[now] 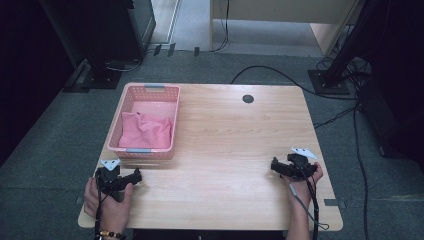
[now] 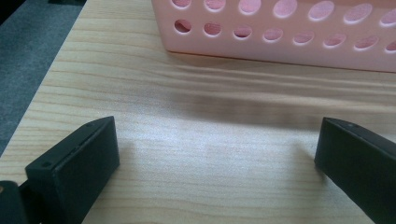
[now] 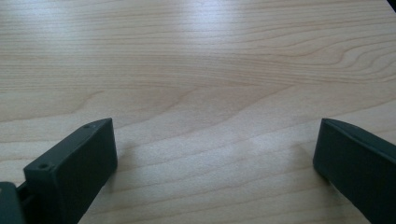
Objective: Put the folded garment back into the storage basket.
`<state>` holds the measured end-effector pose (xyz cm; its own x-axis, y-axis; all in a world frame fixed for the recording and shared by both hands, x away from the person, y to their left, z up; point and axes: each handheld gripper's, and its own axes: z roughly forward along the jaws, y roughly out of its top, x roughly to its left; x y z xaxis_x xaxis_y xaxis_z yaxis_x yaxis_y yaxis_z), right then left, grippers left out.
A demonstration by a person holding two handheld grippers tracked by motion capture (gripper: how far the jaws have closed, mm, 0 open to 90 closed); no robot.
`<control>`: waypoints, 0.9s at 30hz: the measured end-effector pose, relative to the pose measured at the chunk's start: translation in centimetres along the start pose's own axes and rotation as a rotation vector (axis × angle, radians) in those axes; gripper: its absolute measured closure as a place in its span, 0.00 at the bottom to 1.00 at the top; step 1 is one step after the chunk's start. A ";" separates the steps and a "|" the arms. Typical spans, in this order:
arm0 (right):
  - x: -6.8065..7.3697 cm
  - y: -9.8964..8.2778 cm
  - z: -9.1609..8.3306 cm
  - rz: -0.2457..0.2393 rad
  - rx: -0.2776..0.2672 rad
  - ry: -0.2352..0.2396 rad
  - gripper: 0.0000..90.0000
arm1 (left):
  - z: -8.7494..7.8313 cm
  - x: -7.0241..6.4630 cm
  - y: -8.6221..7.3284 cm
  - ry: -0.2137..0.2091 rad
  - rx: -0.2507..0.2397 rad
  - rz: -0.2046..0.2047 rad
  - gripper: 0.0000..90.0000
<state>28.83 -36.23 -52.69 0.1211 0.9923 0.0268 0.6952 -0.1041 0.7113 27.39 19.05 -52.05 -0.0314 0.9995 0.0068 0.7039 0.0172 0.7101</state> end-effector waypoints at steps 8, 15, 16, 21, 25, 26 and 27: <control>-0.5 -0.1 -0.2 0.004 0.001 -0.003 0.00 | 0.0 0.0 0.0 0.000 0.000 0.000 0.00; -1.0 -0.3 -0.3 0.009 0.000 -0.009 0.00 | 0.0 0.0 0.0 0.000 0.001 0.000 0.00; -1.0 -0.3 -0.3 0.009 0.000 -0.011 0.00 | 0.0 0.0 0.0 0.000 0.000 0.001 0.00; -1.4 -0.4 -0.5 0.015 0.001 -0.016 0.00 | 0.0 0.0 0.0 0.000 0.000 0.000 0.00; -1.7 -0.5 -0.6 0.020 0.001 -0.020 0.00 | 0.0 0.0 0.0 0.000 0.000 0.000 0.00; -1.7 -0.5 -0.6 0.020 0.001 -0.022 0.00 | 0.0 0.0 0.0 0.000 0.000 0.000 0.00; -1.8 -0.6 -0.6 0.023 0.000 -0.024 0.00 | 0.0 0.0 0.0 0.000 0.001 0.000 0.00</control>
<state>27.80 -37.92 -52.70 0.1543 0.9877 0.0263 0.6923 -0.1271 0.7104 27.39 19.05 -52.05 -0.0310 0.9995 0.0070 0.7043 0.0169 0.7097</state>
